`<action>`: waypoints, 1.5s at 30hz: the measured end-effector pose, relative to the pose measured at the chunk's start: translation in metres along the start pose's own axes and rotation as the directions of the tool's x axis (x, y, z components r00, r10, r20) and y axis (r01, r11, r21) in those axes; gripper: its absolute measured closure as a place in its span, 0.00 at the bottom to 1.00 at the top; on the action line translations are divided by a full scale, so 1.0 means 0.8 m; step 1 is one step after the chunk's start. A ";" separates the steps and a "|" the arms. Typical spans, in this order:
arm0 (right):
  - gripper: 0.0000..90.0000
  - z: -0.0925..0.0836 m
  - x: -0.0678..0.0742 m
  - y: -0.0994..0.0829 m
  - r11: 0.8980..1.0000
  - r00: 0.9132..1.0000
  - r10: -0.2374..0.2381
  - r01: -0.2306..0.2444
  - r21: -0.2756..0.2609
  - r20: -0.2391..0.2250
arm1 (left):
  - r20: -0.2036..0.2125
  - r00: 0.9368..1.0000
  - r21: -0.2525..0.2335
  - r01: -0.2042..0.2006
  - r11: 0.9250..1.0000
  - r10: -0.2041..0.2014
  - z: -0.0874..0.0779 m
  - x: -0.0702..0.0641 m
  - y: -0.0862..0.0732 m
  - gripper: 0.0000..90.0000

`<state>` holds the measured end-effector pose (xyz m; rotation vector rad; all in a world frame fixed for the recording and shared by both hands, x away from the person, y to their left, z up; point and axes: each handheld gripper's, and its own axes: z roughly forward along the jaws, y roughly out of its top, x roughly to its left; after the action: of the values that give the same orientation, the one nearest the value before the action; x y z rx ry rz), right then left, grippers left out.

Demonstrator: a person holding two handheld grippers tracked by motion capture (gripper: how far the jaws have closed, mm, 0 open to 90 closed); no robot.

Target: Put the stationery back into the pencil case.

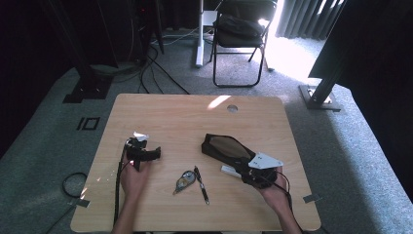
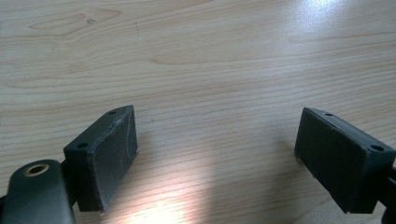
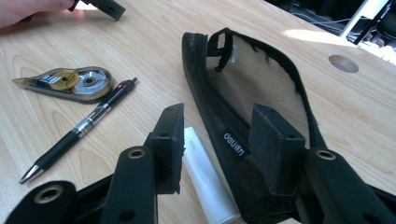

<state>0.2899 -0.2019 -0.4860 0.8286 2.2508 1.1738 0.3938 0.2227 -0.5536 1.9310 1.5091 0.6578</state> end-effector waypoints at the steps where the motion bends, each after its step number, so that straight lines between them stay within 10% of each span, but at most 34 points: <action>1: 0.62 0.000 0.000 0.000 1.000 1.000 0.000 0.000 0.000 0.000 | 0.000 1.000 0.000 0.000 1.000 0.000 0.000 0.000 0.000 0.15; 45: 0.62 0.034 0.016 -0.022 0.997 0.998 -0.019 0.022 0.072 -0.053 | 0.000 1.000 0.000 0.000 1.000 0.000 0.000 0.000 0.000 0.15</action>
<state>0.2931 -0.1861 -0.5165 0.8096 2.3514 1.1222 0.3938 0.2227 -0.5537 1.9311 1.5085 0.6576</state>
